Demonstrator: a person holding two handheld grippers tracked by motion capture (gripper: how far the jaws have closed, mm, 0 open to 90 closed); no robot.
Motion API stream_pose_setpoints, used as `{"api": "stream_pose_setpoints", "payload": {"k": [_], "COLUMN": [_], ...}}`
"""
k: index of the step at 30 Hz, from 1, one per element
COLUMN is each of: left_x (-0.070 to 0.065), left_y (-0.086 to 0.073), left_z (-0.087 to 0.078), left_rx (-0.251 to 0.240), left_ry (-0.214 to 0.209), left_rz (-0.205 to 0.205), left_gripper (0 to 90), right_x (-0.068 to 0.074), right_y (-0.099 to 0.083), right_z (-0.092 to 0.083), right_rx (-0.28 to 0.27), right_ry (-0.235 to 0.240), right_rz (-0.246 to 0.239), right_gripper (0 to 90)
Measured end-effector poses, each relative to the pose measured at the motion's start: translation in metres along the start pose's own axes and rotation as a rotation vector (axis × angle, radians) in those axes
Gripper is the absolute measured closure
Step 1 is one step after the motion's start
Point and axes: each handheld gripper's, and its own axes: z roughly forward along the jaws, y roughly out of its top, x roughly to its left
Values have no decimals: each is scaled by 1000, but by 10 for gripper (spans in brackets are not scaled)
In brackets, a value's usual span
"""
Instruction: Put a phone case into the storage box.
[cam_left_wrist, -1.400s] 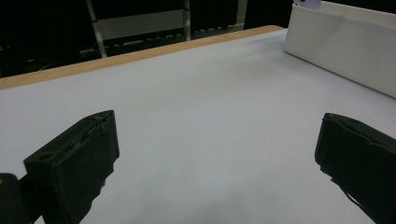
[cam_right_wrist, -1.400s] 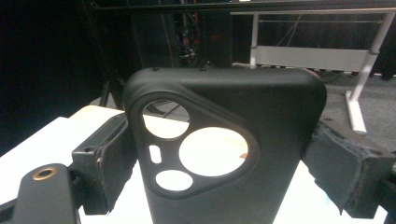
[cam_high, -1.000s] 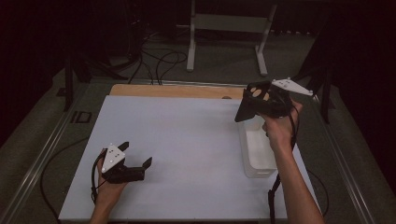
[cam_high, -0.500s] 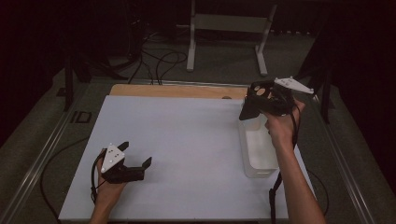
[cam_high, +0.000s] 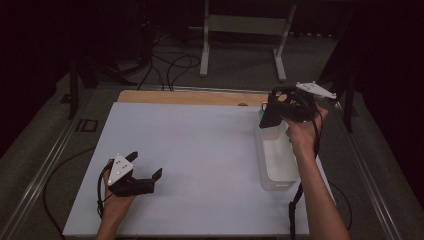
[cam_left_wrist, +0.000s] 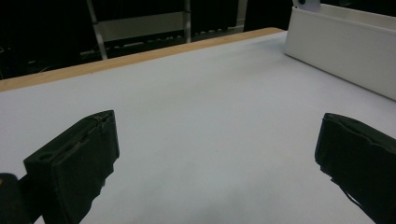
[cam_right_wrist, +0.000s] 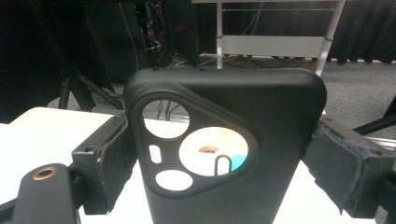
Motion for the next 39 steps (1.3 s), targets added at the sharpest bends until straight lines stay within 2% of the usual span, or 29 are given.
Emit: {"api": "stream_pose_setpoints", "payload": {"k": [27,39], "left_x": [1,11], "left_y": [-3,-15], "left_z": [-7,-22], "left_rx": [-17,-3], "left_ry": [29,65], "left_rz": [8,9], "left_gripper": [4,4], "right_x": [-9,-10], "right_y": [0,0], "right_z": [12,16], "right_rx": [30,38], "right_ry": [-37,-50], "right_rz": [-2,-3], "right_gripper": [142,142]}}
